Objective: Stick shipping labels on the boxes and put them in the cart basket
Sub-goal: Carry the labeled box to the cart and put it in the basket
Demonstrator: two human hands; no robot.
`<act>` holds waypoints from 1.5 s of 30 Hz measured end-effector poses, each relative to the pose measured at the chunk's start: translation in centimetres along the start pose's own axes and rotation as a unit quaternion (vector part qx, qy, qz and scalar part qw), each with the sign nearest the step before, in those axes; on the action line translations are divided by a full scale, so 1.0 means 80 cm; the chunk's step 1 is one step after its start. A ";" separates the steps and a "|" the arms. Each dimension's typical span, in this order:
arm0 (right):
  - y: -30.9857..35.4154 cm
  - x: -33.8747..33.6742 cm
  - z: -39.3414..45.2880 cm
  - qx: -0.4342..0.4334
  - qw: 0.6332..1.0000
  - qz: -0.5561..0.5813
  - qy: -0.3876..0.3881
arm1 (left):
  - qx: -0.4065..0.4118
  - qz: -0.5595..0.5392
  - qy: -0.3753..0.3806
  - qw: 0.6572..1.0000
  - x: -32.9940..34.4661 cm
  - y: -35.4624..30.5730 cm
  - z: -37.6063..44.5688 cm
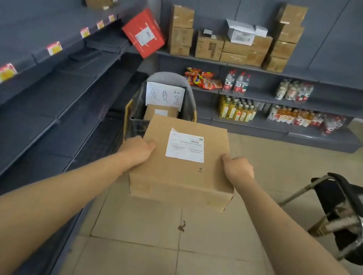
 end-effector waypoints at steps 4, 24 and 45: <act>0.036 0.020 0.093 -0.027 0.998 -0.020 0.048 | -0.035 -0.005 -0.003 0.999 -0.001 -0.019 0.072; 0.298 0.190 0.481 -0.047 0.993 -0.058 0.090 | -0.098 -0.058 0.021 0.993 -0.080 -0.028 0.521; 0.344 0.386 0.836 0.082 0.967 -0.096 0.220 | -0.219 -0.058 0.164 0.960 0.038 -0.038 0.931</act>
Point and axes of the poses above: each hand's wrist, its own z-axis towards the middle knuckle, its own x-axis out of the palm, y = z × x, the point moved 4 cm from there along z, towards the middle knuckle, and after that the axes turned 2 degrees about -x, right-handed, at the moved point
